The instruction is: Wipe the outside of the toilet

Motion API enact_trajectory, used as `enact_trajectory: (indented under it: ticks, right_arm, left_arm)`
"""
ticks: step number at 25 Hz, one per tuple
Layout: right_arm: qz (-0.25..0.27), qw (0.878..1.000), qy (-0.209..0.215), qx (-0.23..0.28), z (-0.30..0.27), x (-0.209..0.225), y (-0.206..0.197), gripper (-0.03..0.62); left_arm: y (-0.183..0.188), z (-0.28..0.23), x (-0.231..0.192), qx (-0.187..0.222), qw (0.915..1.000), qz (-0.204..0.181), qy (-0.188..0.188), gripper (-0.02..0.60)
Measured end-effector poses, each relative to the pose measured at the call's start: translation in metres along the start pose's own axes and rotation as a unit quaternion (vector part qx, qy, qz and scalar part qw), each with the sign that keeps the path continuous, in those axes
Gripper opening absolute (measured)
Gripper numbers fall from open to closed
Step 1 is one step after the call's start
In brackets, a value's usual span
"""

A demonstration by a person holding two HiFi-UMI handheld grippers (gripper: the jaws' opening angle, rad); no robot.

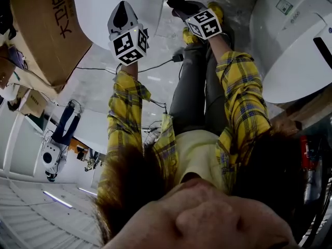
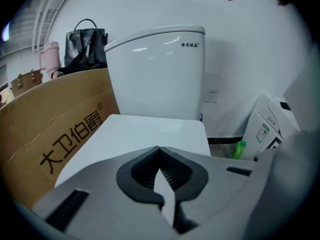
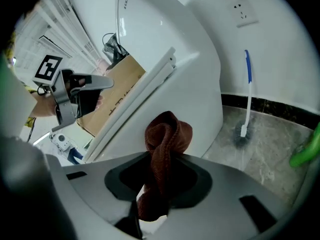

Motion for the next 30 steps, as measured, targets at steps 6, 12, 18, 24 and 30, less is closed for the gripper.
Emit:
enact_trajectory:
  ticks: [6, 12, 18, 24, 30]
  right_arm:
    - [0.002, 1.0, -0.019, 0.005, 0.037, -0.006, 0.009, 0.121]
    - [0.012, 0.999, -0.025, 0.018, 0.07, -0.023, 0.02, 0.121]
    - [0.038, 0.998, -0.033, 0.04, 0.11, -0.046, 0.042, 0.122]
    - [0.061, 0.994, -0.047, 0.075, 0.154, -0.067, 0.07, 0.121]
    - [0.084, 0.989, -0.059, 0.108, 0.195, -0.098, 0.091, 0.122]
  left_arm:
    - [-0.002, 0.01, 0.004, -0.01, 0.9999, -0.004, -0.011, 0.002]
    - [-0.001, 0.02, 0.009, -0.015, 0.9997, -0.008, -0.019, 0.002]
    - [0.0, 0.029, 0.012, -0.032, 0.9987, -0.027, -0.029, 0.002]
    - [0.01, 0.051, 0.018, -0.02, 0.9991, -0.013, -0.036, 0.002]
    - [0.027, 0.089, 0.019, -0.002, 0.9997, 0.002, -0.024, 0.002]
Point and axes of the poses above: the fingertips, and each gripper's own axes: z backward along the fingers, x to its right, y out of its top, the point moved 10 cm from there along z, backward along the fingers, and after that the axes turned 14 degrees about -x, right-handed, at the moved point
